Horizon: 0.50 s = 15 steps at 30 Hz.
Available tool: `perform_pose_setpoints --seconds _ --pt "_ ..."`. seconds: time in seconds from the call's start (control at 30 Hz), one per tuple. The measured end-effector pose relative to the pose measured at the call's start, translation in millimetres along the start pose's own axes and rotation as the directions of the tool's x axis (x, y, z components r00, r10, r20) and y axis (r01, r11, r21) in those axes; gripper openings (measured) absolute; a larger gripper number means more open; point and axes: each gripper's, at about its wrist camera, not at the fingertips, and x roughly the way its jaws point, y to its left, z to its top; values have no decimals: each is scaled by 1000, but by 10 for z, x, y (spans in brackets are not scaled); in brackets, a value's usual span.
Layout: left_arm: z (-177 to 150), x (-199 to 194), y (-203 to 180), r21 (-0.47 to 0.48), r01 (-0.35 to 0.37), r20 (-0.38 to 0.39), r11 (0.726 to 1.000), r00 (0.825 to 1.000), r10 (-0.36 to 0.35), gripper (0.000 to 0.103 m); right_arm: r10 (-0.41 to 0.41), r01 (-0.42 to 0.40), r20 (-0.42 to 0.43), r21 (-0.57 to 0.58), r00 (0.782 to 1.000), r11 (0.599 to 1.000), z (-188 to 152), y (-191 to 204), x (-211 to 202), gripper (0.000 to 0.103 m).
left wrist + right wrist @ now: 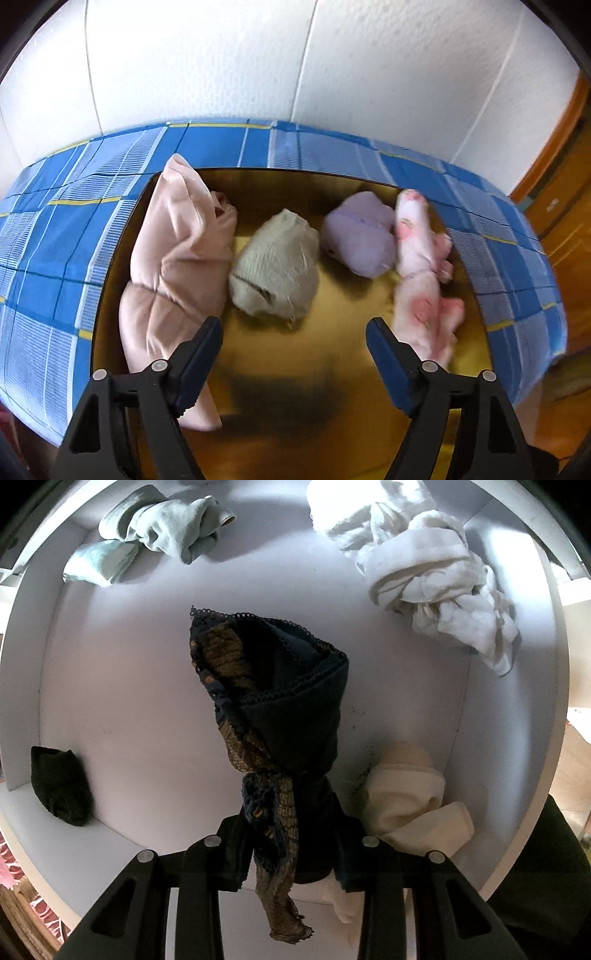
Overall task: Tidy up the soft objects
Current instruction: 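Move the left tool back into the shelf toward the black fabric item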
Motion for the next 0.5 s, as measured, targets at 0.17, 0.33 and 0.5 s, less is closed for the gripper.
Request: perform_pose_setpoints --seconds 0.17,0.33,0.5 --pt "-259 -330 -80 75 26 75 997 997 -32 81 0 0 -1 8 1000 1000 62 8 -49 34" --pt "-578 -640 -132 98 89 128 991 987 -101 82 -12 12 2 -5 1000 1000 135 20 -166 35" --pt "-1006 -854 -148 76 147 160 986 974 -157 87 -6 6 7 10 1000 1000 187 -7 -241 40"
